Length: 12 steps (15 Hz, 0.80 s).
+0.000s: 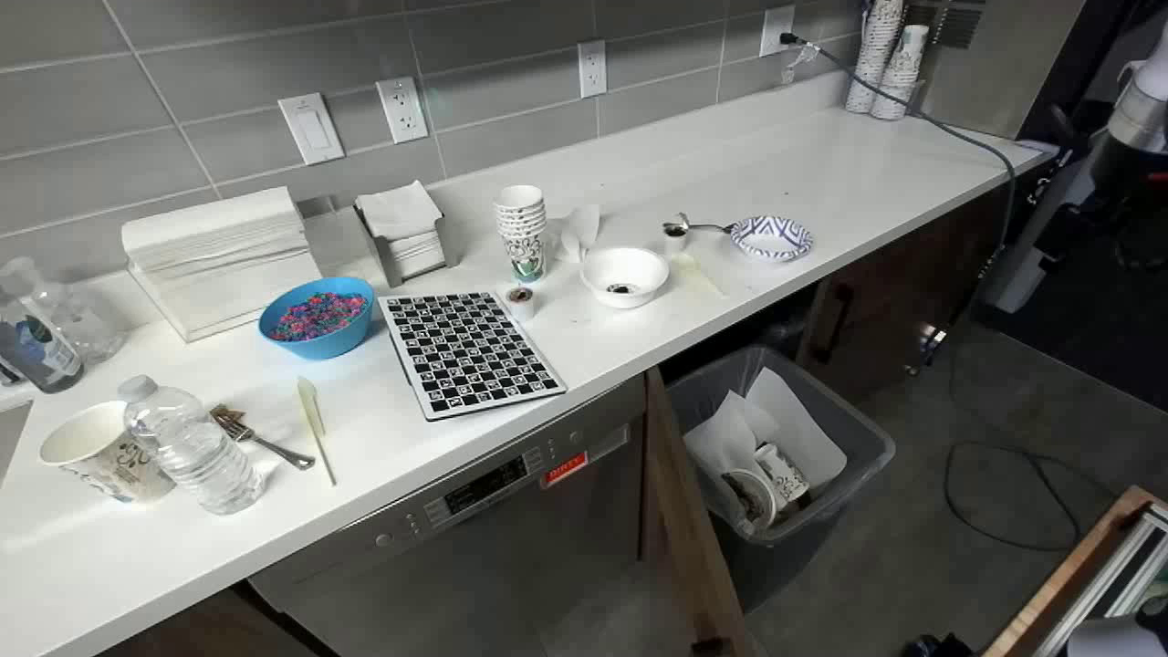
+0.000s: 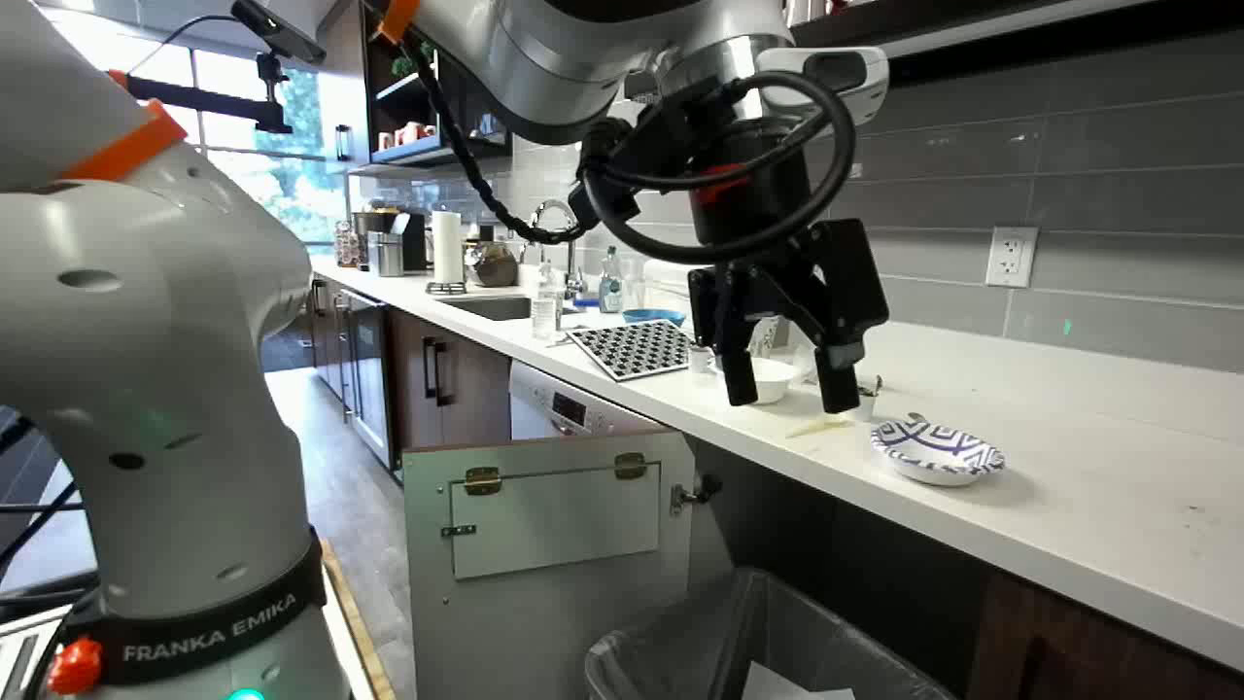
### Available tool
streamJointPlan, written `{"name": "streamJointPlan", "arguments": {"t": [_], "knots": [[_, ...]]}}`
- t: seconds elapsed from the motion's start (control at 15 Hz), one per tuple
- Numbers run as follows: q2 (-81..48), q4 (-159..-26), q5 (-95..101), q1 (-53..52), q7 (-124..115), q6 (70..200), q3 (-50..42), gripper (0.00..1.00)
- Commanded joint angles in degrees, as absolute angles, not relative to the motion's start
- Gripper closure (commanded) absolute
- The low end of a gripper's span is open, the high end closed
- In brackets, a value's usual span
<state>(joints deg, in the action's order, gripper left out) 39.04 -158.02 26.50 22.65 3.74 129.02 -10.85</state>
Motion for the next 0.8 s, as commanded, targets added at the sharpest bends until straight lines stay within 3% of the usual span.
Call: {"name": "streamJointPlan", "arguments": {"t": [0.0, 0.73], "knots": [[39.1, -158.1, 26.6, 22.4, 3.7, 128.7, -11.0, 0.00], [36.7, -156.3, 25.5, 20.9, 4.5, 130.5, -11.6, 0.00]]}}
